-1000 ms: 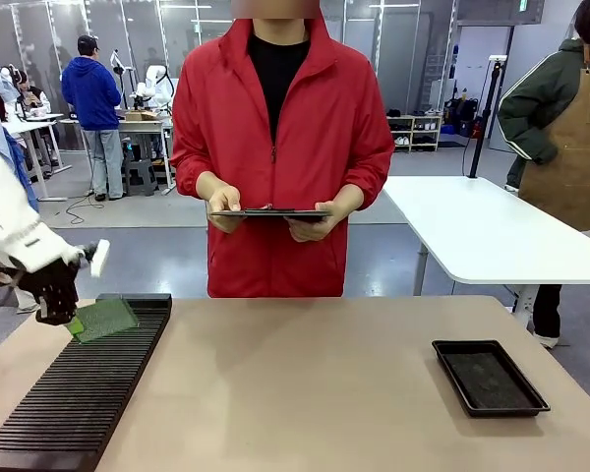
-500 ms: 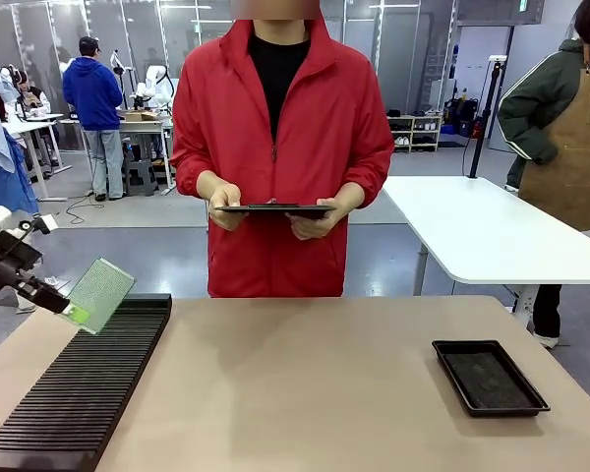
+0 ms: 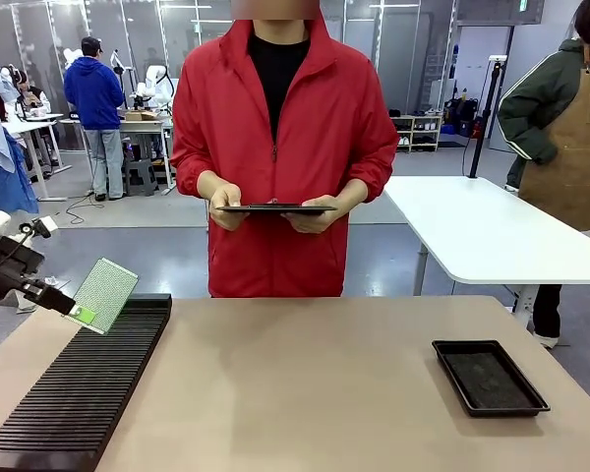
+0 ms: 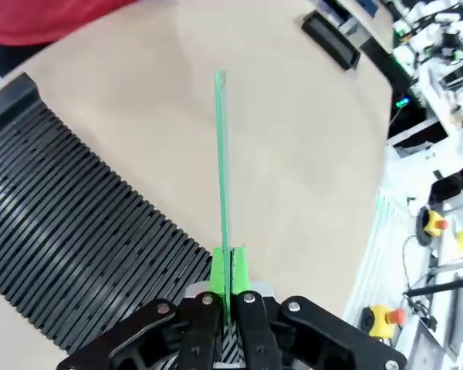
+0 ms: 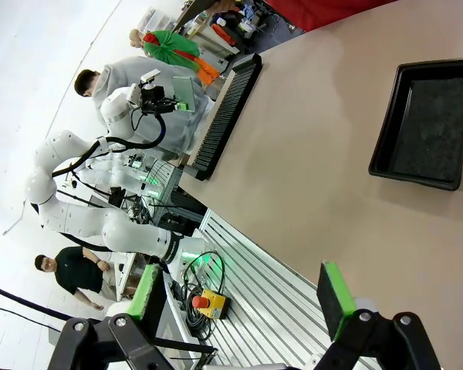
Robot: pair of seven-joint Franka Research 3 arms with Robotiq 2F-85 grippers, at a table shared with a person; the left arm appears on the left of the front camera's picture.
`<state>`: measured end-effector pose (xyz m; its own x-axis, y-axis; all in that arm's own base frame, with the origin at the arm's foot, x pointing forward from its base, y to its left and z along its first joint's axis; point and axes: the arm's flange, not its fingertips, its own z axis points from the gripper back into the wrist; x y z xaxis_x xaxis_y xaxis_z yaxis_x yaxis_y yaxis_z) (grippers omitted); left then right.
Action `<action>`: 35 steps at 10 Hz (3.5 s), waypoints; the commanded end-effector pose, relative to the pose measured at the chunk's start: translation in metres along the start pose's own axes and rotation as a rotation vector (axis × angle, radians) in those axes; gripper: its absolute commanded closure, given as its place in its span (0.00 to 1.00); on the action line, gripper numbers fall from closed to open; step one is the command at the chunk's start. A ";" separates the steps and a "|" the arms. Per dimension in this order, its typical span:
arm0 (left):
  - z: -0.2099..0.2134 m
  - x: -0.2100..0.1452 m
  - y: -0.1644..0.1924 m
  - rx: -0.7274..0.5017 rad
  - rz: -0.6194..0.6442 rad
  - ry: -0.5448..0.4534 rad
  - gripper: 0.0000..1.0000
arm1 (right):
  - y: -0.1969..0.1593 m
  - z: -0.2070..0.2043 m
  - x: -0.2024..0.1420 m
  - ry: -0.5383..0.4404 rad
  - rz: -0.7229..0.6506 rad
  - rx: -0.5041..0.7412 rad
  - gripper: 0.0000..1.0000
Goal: Inspect the PCB.
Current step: Pick up the Blank PCB and present it to the human, then release the Blank PCB you were holding.
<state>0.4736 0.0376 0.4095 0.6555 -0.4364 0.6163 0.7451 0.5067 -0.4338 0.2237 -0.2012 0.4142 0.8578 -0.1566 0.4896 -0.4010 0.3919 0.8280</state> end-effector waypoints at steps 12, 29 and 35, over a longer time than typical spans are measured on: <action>-0.054 0.111 0.102 -0.812 1.024 -0.171 0.97 | 0.000 0.001 0.001 -0.011 0.020 0.010 0.00; -0.059 0.110 0.100 -0.806 1.002 -0.162 0.97 | 0.000 0.001 0.001 -0.011 0.020 0.010 0.00; -0.059 0.110 0.100 -0.806 1.002 -0.162 0.97 | 0.000 0.001 0.001 -0.011 0.020 0.010 0.00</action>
<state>0.6277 -0.0029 0.3946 0.9892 -0.0035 -0.1465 -0.1464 -0.0552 -0.9877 0.2236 -0.2015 0.4146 0.8575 -0.1568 0.4899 -0.4009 0.3930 0.8275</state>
